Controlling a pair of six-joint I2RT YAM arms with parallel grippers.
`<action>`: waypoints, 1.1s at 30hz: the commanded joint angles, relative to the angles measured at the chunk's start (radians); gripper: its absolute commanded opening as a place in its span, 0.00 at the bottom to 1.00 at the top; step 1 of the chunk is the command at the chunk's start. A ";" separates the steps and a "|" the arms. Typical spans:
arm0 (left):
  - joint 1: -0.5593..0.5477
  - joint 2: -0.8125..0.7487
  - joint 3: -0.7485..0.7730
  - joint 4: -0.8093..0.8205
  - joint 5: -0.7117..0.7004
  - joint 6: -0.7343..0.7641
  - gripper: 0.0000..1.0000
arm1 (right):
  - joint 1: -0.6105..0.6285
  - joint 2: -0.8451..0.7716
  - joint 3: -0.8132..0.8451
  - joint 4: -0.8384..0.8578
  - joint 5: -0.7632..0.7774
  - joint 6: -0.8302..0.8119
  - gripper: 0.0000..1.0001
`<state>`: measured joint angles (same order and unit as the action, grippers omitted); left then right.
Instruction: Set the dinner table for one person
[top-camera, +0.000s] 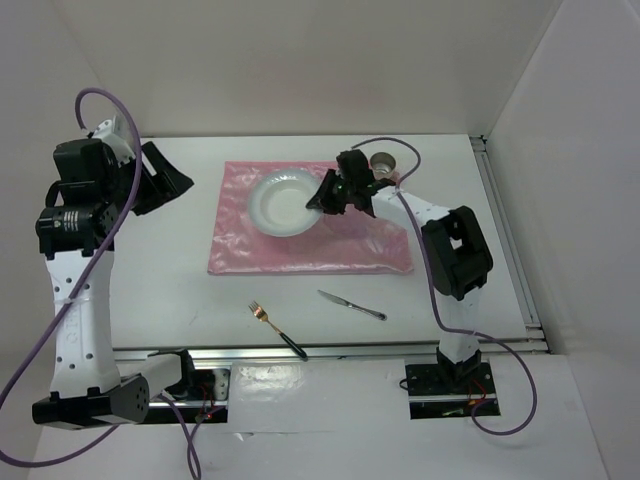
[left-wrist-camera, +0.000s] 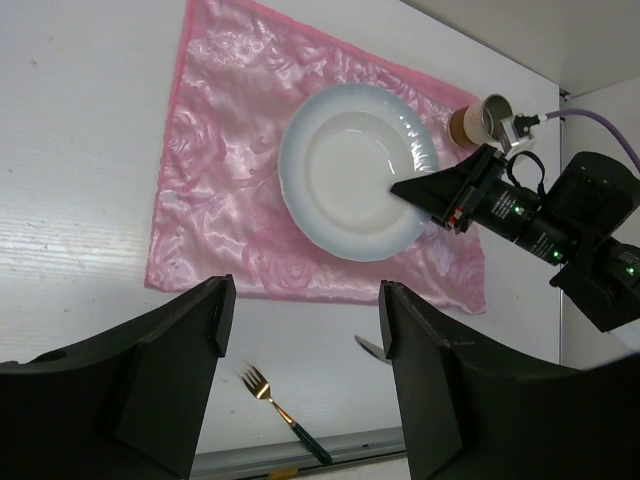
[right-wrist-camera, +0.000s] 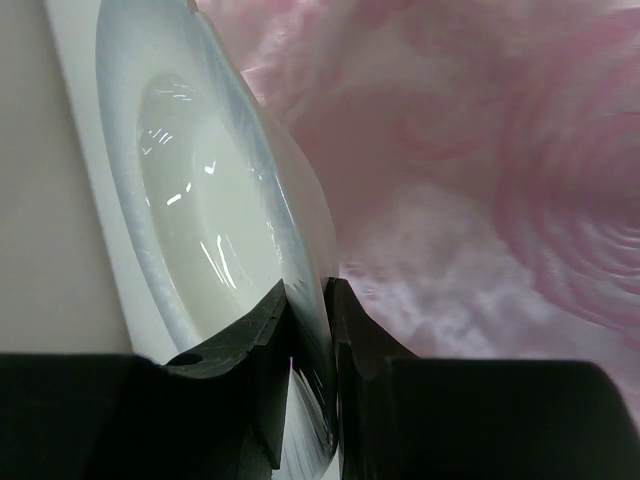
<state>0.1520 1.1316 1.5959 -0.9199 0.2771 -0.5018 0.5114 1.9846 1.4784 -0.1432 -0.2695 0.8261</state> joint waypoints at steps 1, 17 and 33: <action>0.000 -0.018 -0.026 0.029 -0.026 0.012 0.76 | -0.020 -0.057 0.011 0.045 -0.023 0.008 0.00; 0.000 -0.050 -0.066 0.032 -0.079 0.002 0.76 | -0.131 -0.012 -0.082 0.102 -0.014 0.008 0.00; 0.000 -0.044 -0.139 0.043 -0.017 -0.017 0.75 | -0.122 -0.026 -0.112 0.021 0.075 -0.013 0.87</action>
<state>0.1520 1.0794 1.4494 -0.9100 0.2150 -0.5114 0.3855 2.0224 1.3666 -0.1646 -0.2176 0.8177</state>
